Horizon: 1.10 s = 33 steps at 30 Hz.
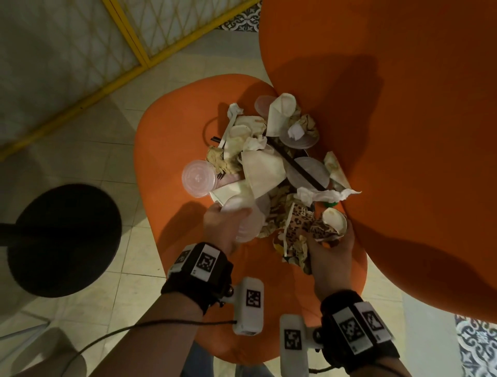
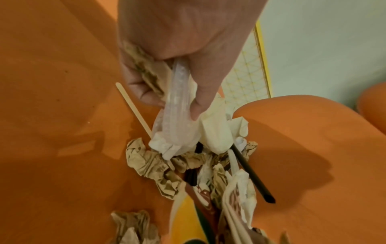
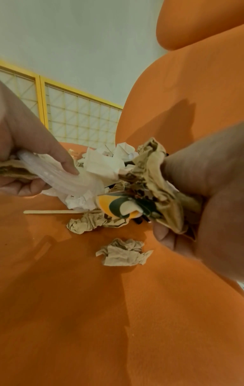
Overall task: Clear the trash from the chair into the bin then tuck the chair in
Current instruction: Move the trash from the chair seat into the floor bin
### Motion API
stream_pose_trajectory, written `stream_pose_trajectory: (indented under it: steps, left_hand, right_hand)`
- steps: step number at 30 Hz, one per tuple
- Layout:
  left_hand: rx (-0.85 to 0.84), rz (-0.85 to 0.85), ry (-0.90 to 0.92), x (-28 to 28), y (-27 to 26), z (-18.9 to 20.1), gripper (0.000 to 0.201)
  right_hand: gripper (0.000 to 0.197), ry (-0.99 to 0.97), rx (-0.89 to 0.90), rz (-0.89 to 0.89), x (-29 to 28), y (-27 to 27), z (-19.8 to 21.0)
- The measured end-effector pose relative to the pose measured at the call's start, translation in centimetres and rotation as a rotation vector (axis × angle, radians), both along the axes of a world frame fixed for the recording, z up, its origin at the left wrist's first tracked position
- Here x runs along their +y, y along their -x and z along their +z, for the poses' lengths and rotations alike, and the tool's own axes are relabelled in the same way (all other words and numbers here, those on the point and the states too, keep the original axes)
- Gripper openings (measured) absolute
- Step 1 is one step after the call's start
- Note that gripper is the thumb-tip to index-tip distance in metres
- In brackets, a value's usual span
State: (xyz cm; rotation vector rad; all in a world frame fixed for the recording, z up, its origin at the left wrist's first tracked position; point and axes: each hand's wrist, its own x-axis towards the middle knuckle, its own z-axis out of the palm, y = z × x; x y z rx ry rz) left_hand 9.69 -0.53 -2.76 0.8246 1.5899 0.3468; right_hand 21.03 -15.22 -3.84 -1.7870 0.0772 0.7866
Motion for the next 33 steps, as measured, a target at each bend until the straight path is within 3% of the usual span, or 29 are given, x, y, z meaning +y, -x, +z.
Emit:
stream_pose_trajectory:
  steps: [3, 11, 18, 24, 27, 33]
  left_hand:
    - [0.031, -0.046, -0.015, -0.6, 1.0, 0.3, 0.051]
    - [0.026, -0.121, -0.023, -2.8, 4.4, 1.1, 0.028]
    - [0.026, -0.069, -0.066, -4.2, 7.8, 1.6, 0.041]
    - [-0.04, 0.093, 0.001, -5.0, 12.3, 2.5, 0.032]
    - [-0.093, 0.152, -0.014, -5.4, 15.7, 3.1, 0.031]
    - [-0.135, 0.348, 0.045, -6.9, 27.5, 3.3, 0.031]
  right_hand:
    - [0.093, -0.001, 0.012, -0.003, -0.1, 0.1, 0.7]
    - [0.092, -0.027, 0.004, 0.06, -0.7, 1.5, 1.7]
    - [0.094, -0.064, 0.014, 0.106, -1.8, 4.8, 0.7]
    - [0.099, -0.095, -0.03, 0.26, -1.1, 9.1, 1.1]
    - [0.092, -0.133, -0.034, 0.35, -0.2, 11.8, 1.4]
    - [0.092, -0.144, -0.058, 0.602, 2.8, 21.9, 1.9]
